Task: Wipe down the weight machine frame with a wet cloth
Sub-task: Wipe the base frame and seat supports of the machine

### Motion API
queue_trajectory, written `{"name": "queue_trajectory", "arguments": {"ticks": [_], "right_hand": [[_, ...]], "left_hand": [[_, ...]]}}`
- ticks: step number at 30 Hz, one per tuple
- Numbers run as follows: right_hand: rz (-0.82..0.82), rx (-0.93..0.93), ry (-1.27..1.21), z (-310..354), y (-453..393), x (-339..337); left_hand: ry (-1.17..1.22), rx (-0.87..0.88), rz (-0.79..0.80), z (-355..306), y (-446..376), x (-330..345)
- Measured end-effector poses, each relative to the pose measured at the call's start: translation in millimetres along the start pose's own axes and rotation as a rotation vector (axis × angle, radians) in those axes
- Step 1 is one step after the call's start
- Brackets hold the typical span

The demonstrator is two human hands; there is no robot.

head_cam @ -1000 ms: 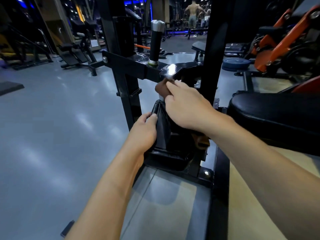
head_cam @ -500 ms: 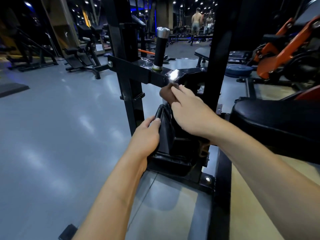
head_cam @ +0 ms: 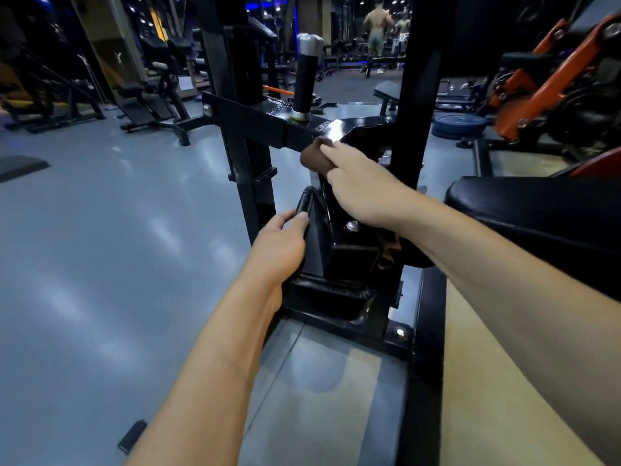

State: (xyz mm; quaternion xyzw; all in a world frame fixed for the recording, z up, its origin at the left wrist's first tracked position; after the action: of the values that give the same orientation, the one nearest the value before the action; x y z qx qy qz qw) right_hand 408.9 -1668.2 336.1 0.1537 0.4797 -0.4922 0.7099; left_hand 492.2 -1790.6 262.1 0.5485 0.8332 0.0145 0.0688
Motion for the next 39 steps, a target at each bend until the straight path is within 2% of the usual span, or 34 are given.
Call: {"name": "queue_trajectory", "arguments": {"ticks": [3, 5, 7, 13, 17, 20, 24, 28, 30, 33, 39], "right_hand": [[0.017, -0.118, -0.006, 9, 57, -2], [0.036, -0.1, -0.039, 11, 70, -4], [0.058, -0.036, -0.059, 11, 58, -4], [-0.022, 0.067, 0.006, 15, -15, -1], [-0.064, -0.092, 0.033, 21, 22, 1], [-0.042, -0.154, -0.074, 15, 80, -1], [0.007, -0.291, -0.229, 9, 127, -5], [0.043, -0.327, -0.184, 3, 106, -6], [0.046, -0.27, -0.148, 5, 74, -7], [0.055, -0.21, -0.021, 17, 47, -6], [0.107, -0.36, 0.001, 30, 94, -9]], "left_hand": [[0.01, 0.01, -0.005, 1, -3, 1], [0.005, 0.01, -0.008, 2, -3, 1], [-0.012, 0.008, -0.008, 3, -3, 0], [-0.019, -0.003, 0.014, 0, 1, 0], [-0.012, -0.028, -0.017, 0, 7, -2], [0.005, -0.064, -0.041, -1, 10, -3], [-0.133, 0.02, -0.006, -5, 12, 0], [-0.231, 0.057, 0.0, -9, 10, 0], [-0.163, 0.023, -0.041, -13, 17, -3], [-0.11, -0.015, -0.013, -11, 19, -1], [-0.066, 0.01, 0.036, -8, 16, 0]]}}
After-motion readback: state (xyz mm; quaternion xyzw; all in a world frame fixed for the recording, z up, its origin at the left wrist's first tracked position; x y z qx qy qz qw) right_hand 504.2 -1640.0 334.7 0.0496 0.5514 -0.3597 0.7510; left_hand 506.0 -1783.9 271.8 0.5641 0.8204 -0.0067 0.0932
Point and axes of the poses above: each hand's wrist, its own y-axis away from the middle knuckle, its own x-axis out of the palm, z = x × y, the point moved 5 cm from there along -y, towards the middle knuckle, and after that the axes turned 1 degree about y, right-handed, at the moved point
